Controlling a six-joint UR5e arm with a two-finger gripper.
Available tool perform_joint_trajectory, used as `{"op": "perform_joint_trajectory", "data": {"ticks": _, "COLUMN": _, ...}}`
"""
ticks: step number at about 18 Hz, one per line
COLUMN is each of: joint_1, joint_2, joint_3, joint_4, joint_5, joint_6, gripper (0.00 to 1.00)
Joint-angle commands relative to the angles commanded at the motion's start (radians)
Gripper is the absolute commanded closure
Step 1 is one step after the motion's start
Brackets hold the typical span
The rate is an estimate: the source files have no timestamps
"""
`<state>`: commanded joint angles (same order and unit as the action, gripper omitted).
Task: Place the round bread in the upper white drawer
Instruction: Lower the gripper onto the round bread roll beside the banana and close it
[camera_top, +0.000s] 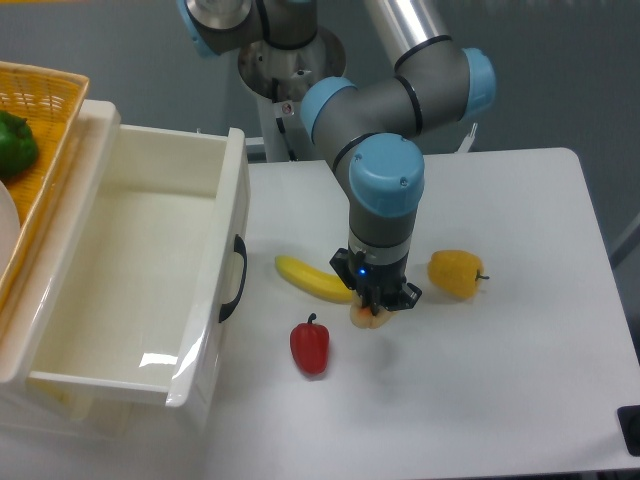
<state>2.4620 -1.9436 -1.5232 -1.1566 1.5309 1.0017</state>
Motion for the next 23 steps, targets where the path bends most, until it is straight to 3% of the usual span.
{"op": "perform_joint_trajectory", "data": {"ticks": 15, "joint_1": 0.011, "joint_2": 0.046, "joint_3": 0.003, "joint_4": -0.006, "joint_5": -0.017, "joint_6": -0.077, "gripper": 0.95}}
{"op": "perform_joint_trajectory", "data": {"ticks": 23, "joint_1": 0.012, "joint_2": 0.112, "joint_3": 0.006, "joint_4": -0.066, "joint_5": -0.04, "joint_6": -0.103, "gripper": 0.95}}
